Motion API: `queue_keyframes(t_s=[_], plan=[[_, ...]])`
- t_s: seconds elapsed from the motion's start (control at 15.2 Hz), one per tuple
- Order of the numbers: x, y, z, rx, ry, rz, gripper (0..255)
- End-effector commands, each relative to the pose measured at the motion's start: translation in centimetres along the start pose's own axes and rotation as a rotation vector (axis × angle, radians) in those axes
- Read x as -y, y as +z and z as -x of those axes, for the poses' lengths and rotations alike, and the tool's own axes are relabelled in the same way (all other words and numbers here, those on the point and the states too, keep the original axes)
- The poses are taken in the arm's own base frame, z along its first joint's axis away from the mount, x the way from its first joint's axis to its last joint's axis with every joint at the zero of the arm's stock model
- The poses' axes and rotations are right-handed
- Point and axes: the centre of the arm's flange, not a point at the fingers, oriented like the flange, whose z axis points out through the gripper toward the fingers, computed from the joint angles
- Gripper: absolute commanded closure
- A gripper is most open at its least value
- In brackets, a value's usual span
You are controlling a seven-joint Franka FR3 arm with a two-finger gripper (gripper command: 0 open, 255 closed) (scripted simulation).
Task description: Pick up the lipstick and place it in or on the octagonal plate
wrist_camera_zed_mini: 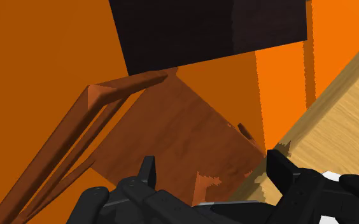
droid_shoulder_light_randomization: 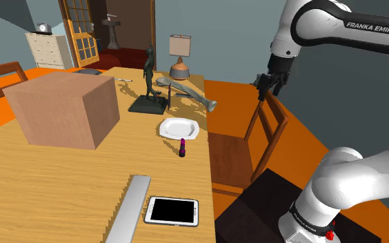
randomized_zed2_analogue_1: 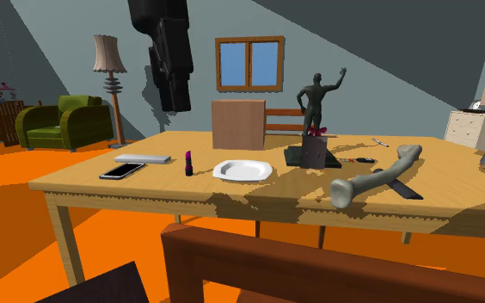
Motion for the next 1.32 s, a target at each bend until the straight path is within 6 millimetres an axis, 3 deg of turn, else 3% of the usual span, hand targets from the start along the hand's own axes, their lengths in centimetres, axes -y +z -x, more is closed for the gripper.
queue_keyframes(t_s=[0.0, 1.25], plan=[[0.0, 0.0, 0.0, 0.000, 0.000, 0.000, 0], [21.5, 9.2, -7.4, 0.023, -0.107, -0.051, 0]])
